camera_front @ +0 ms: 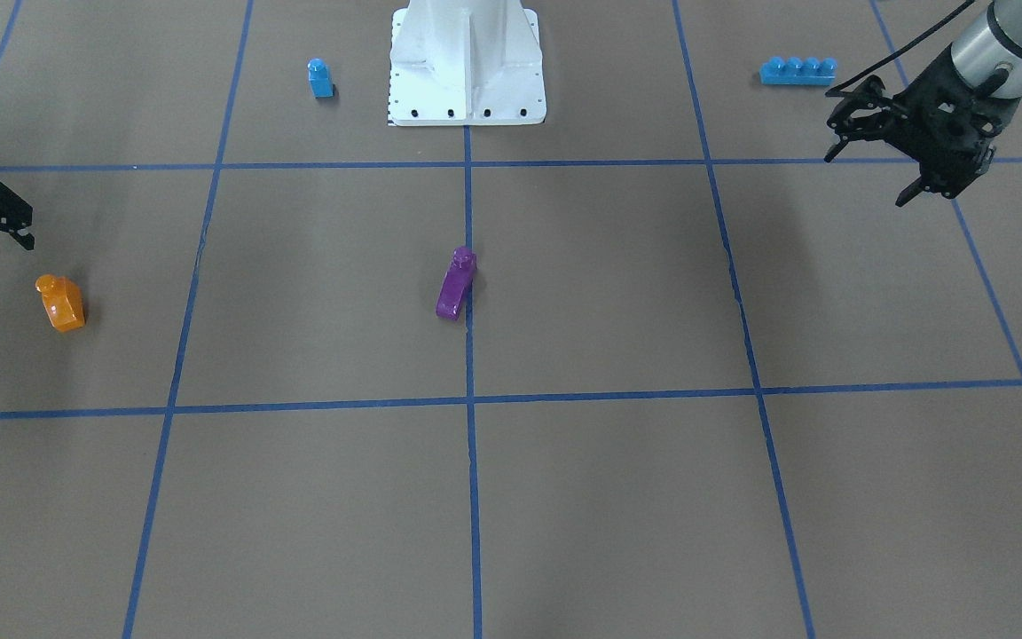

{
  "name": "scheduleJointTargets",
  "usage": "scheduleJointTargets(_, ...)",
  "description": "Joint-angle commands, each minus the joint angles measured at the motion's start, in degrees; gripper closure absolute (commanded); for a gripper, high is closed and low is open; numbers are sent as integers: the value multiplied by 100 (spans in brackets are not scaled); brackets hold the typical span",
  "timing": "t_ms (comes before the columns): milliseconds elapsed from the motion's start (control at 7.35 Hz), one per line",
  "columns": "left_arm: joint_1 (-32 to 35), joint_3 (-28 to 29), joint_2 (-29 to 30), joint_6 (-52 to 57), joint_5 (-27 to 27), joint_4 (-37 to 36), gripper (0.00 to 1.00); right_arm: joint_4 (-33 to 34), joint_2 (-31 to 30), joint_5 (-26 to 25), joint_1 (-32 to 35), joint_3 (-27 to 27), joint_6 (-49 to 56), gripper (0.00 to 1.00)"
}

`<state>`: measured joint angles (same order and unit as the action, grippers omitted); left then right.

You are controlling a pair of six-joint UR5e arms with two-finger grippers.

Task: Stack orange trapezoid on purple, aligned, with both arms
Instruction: 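Open the left gripper and withdraw it while the right gripper reaches the orange block, then grasp the orange trapezoid block with the right gripper and lift it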

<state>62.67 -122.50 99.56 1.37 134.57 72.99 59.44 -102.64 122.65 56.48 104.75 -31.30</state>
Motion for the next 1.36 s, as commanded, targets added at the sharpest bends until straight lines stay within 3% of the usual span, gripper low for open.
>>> scheduleJointTargets(0,-1,-11,-7,13,-1,-4,0,-205,453,-109,-390,-340,-471,1)
scheduleJointTargets(272,-9,16,-7,-22,-10,-4,0,-205,482,-109,-523,-472,-518,19)
scheduleJointTargets(544,-27,51,2,-49,-10,4,0,-196,499,-118,-541,-551,-509,30)
scheduleJointTargets(680,-36,60,2,-49,-1,-4,0,-196,543,-136,-541,-569,-491,43)
scheduleJointTargets(817,-36,60,2,-58,25,4,0,-153,604,-127,-550,-578,-483,75)
scheduleJointTargets(953,-36,60,2,-58,25,5,0,-152,614,-127,-541,-569,-465,100)
scheduleJointTargets(1225,-36,77,2,-58,25,5,0,-135,675,-110,-532,-517,-482,100)
